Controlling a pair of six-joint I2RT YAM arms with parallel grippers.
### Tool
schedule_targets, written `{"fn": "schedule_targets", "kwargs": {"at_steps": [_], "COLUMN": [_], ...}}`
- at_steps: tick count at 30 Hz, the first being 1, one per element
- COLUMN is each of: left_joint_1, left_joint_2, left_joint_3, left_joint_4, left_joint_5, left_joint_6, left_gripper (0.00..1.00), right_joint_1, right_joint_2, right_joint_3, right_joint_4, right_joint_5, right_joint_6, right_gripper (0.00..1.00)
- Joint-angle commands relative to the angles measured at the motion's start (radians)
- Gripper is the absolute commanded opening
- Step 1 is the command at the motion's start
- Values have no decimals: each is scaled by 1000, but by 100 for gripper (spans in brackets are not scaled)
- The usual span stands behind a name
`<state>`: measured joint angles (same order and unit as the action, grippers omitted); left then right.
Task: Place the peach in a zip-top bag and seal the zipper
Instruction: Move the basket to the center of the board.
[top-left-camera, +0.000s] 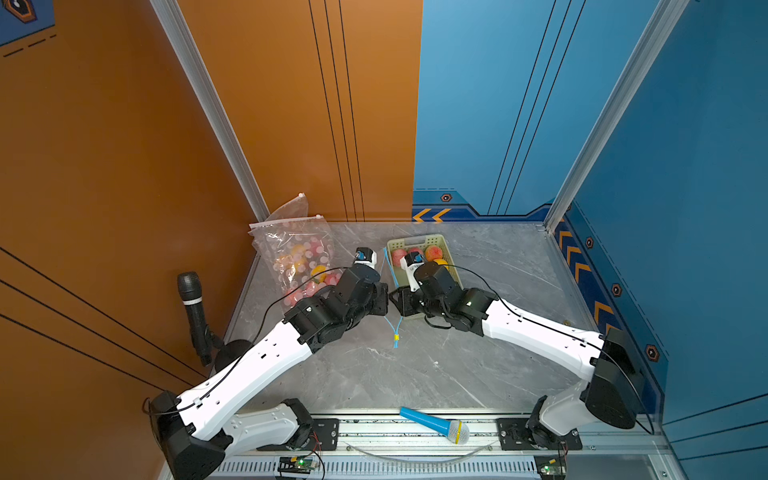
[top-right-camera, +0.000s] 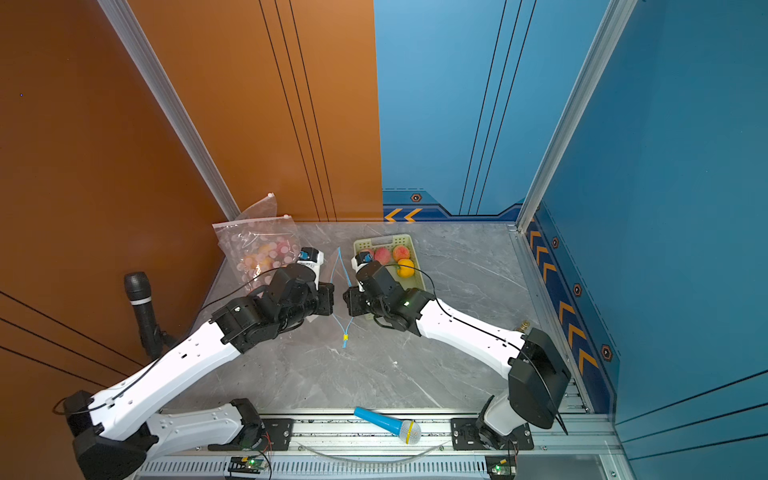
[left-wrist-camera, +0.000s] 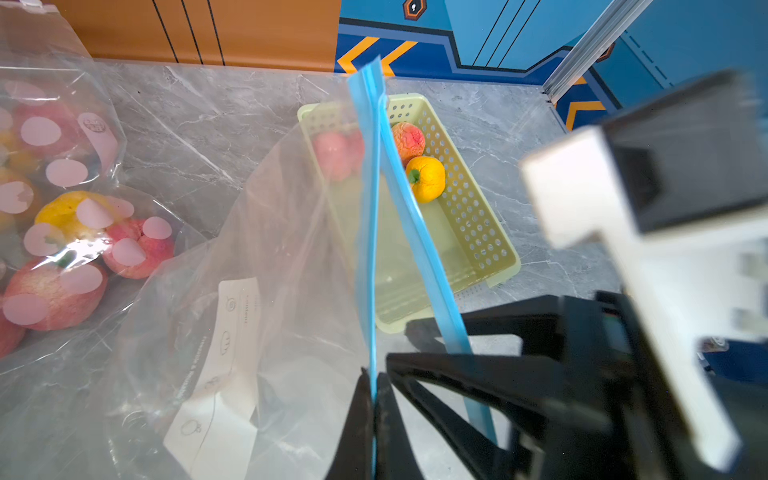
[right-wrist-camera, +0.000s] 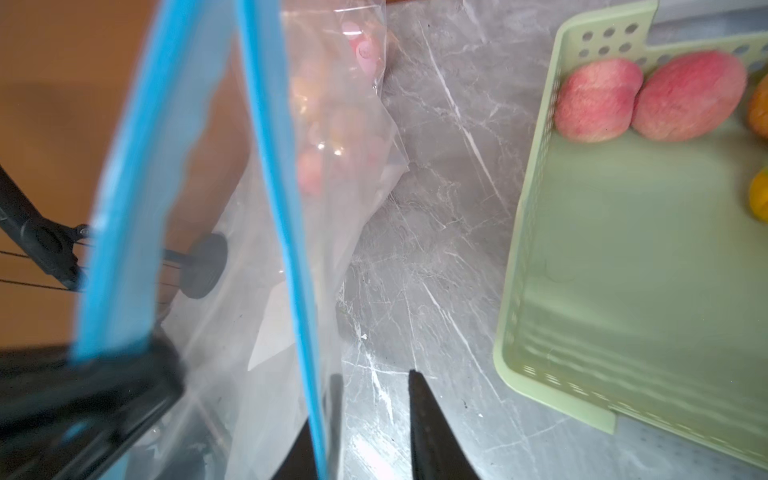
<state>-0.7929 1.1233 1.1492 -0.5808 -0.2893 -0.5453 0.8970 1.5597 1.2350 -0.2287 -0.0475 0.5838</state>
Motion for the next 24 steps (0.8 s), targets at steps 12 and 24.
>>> {"fn": "schedule_targets", "kwargs": {"at_steps": [12, 24], "left_joint_1": [-27, 6], "left_joint_2": [-94, -14], "left_joint_3": [-6, -27], "left_joint_4": [-63, 2], "left_joint_5": [-172, -203], "left_joint_6": [-5, 2], "left_gripper": [0, 0], "right_joint_1": [-23, -15], "right_joint_2": [86, 4], "right_joint_3": [57, 95], "right_joint_4": [-214, -133], "right_joint_5": [254, 2], "right_joint_6": [5, -64], "right_gripper": [47, 68]}}
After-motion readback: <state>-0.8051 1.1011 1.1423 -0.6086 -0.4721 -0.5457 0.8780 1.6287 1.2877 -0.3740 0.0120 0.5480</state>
